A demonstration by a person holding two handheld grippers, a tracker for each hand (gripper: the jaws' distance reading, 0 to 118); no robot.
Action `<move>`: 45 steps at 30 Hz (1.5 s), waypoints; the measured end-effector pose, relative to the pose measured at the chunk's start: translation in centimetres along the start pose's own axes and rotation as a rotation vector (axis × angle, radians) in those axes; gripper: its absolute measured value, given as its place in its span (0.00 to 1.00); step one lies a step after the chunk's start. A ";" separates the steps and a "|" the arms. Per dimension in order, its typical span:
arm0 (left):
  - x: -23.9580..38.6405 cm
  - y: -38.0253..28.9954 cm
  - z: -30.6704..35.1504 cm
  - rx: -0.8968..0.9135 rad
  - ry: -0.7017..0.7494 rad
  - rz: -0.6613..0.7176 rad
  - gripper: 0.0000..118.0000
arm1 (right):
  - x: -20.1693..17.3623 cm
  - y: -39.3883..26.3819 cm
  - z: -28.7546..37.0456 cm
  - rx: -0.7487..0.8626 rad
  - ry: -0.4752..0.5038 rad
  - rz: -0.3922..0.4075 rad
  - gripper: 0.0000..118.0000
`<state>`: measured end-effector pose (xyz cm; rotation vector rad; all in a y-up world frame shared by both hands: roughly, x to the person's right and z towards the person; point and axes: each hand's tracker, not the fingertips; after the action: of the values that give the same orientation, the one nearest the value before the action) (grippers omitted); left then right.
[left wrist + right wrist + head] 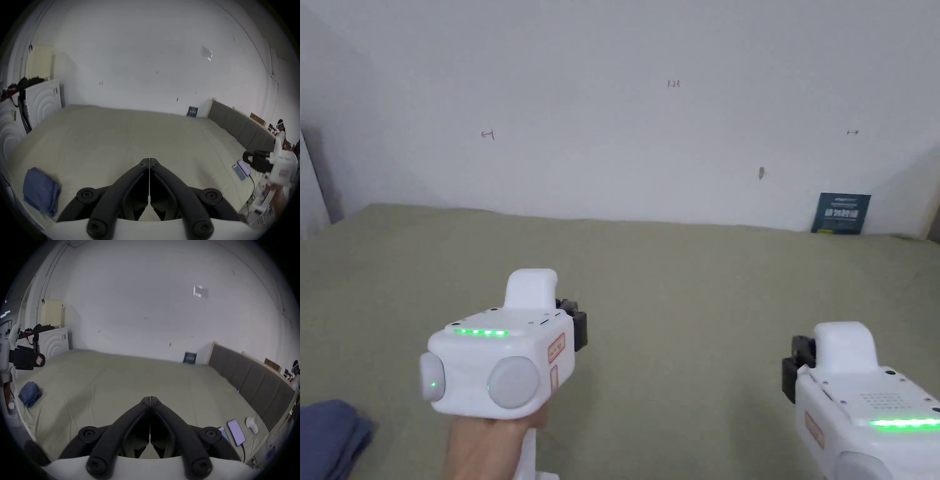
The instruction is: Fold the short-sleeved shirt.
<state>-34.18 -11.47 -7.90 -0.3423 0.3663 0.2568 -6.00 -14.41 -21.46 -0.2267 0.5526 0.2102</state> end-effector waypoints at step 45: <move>2.3 1.3 4.5 -0.030 0.196 -0.150 1.00 | 2.8 2.5 3.5 0.067 0.012 -0.038 1.00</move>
<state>-31.17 -8.20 -5.19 -0.4239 0.5279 0.0818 -2.57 -10.66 -20.48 -0.1740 0.5656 0.1530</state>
